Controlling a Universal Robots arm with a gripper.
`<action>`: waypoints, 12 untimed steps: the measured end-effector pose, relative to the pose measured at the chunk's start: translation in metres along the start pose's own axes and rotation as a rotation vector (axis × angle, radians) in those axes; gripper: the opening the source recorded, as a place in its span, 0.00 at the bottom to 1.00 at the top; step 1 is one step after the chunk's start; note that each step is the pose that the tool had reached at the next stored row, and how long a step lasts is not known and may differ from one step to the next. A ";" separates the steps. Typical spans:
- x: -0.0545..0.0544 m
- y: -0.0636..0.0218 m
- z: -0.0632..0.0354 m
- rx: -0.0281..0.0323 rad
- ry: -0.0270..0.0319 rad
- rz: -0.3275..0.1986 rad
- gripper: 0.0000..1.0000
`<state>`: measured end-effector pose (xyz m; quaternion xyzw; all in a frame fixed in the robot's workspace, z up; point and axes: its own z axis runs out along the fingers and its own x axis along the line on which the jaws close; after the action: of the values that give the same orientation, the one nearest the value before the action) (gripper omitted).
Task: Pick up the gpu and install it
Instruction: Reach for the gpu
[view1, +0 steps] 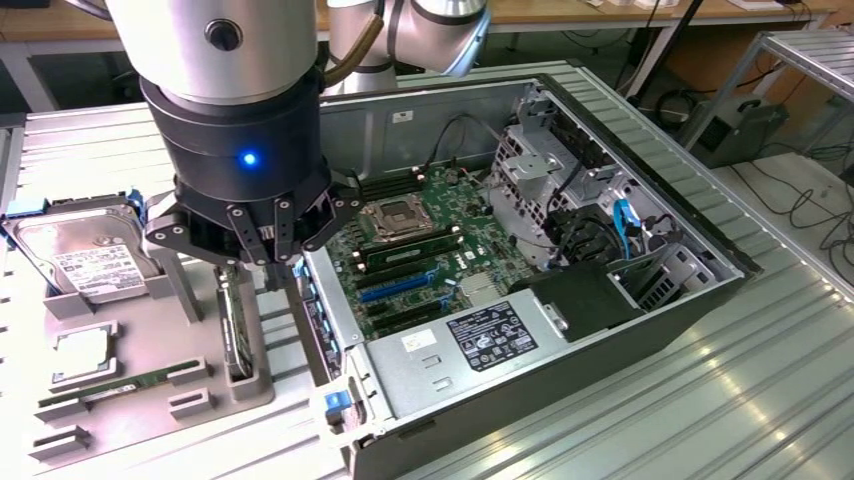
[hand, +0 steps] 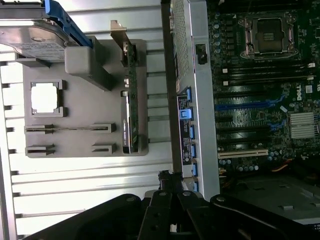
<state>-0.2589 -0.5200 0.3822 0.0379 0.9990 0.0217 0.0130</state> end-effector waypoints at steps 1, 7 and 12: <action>0.000 -0.0004 0.0000 0.0000 0.0000 0.000 0.11; 0.000 -0.0024 0.0001 0.0000 0.0000 0.000 0.11; 0.000 -0.0043 0.0002 0.0000 0.0000 0.000 0.11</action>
<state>-0.2589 -0.5243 0.3818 0.0379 0.9990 0.0217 0.0131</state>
